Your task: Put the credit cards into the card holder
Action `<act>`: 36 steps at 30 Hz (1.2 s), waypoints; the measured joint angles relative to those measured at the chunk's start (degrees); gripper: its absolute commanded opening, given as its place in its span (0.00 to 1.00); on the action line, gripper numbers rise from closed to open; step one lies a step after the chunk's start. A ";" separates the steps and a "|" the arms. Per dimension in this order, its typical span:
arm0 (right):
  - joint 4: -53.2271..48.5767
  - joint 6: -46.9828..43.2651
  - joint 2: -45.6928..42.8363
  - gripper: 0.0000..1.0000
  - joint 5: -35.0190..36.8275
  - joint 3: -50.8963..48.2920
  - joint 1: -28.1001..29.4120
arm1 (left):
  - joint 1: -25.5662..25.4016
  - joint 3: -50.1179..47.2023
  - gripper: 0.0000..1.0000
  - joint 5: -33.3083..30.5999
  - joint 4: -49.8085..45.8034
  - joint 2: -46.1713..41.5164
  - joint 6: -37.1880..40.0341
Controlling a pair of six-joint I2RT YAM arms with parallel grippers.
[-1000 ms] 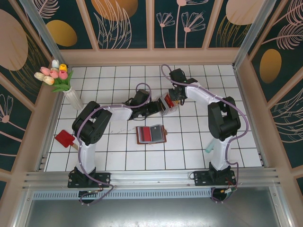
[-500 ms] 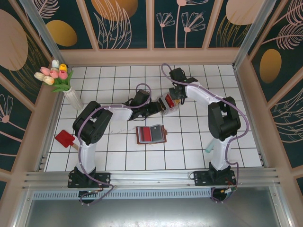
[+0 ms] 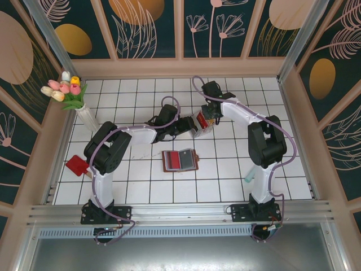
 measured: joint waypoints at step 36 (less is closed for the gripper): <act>-1.05 -1.05 -0.20 0.31 2.14 0.55 0.33 | 0.31 2.67 0.52 0.87 -0.13 4.92 -0.68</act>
